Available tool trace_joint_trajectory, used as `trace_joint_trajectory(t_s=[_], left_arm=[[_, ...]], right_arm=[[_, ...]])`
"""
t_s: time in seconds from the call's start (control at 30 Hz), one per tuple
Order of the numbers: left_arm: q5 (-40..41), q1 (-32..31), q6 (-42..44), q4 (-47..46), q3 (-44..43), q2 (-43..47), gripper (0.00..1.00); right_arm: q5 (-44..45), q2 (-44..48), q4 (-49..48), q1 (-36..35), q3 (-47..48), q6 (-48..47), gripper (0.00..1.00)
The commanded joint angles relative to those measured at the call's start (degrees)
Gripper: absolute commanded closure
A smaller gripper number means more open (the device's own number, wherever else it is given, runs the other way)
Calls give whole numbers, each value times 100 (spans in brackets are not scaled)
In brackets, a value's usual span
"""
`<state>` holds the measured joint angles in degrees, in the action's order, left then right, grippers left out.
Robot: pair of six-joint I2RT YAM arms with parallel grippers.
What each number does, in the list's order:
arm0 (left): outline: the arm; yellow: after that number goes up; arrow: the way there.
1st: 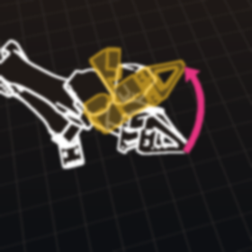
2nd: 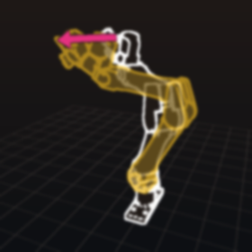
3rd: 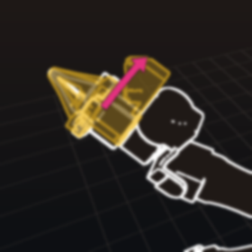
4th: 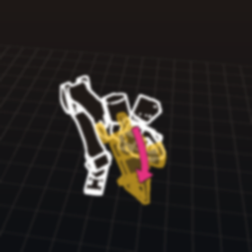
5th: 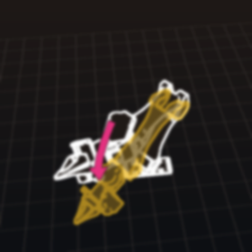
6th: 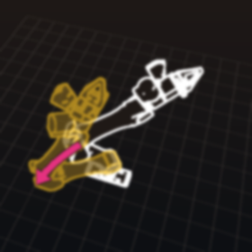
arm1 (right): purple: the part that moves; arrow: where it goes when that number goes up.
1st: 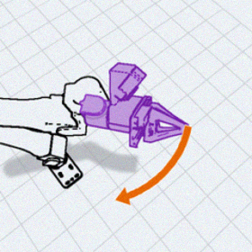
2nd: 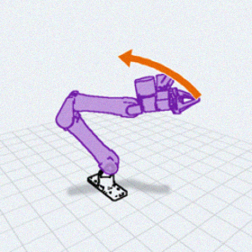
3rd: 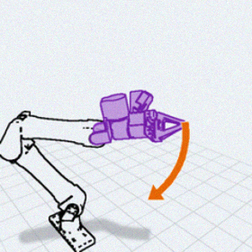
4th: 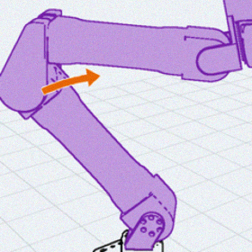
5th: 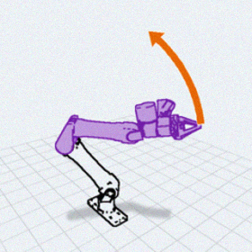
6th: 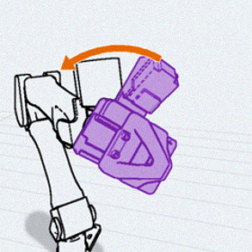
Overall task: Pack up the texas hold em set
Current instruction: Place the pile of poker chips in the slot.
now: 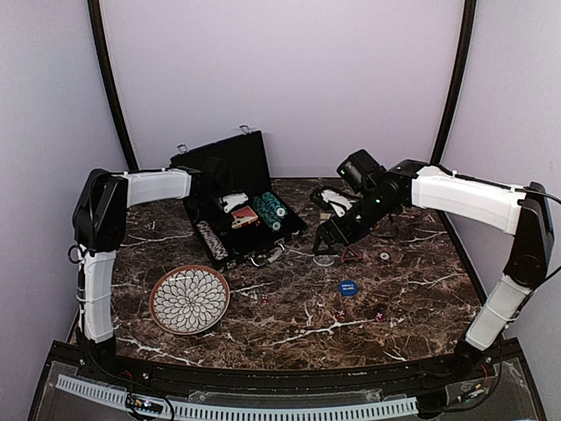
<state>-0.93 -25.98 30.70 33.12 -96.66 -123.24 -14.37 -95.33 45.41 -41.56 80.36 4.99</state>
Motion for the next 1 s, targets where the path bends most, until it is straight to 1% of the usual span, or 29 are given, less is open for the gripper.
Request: trace_joint_trajectory(t_s=[0.0,0.1,0.17,0.3,0.5,0.67,0.97], left_arm=[[23,46,117,1,-201,-37,99],[23,57,136,0,-204,-79,95],[198,58,138,13,-210,-107,91],[344,64,147,47,-235,-113,86],[365,83,90,104,-352,-117,78],[394,93,47,172,-414,-113,76],[479,101,33,348,-503,-46,76]], right_arm=[[-65,81,-110,26,-48,37,16],[-66,63,-99,25,-42,37,16],[-67,51,-95,25,-46,37,16],[-83,17,-103,25,-46,38,16],[-59,-10,-105,25,-55,37,16],[-35,-2,-107,25,-64,43,16],[-74,-38,-120,26,-48,46,16]])
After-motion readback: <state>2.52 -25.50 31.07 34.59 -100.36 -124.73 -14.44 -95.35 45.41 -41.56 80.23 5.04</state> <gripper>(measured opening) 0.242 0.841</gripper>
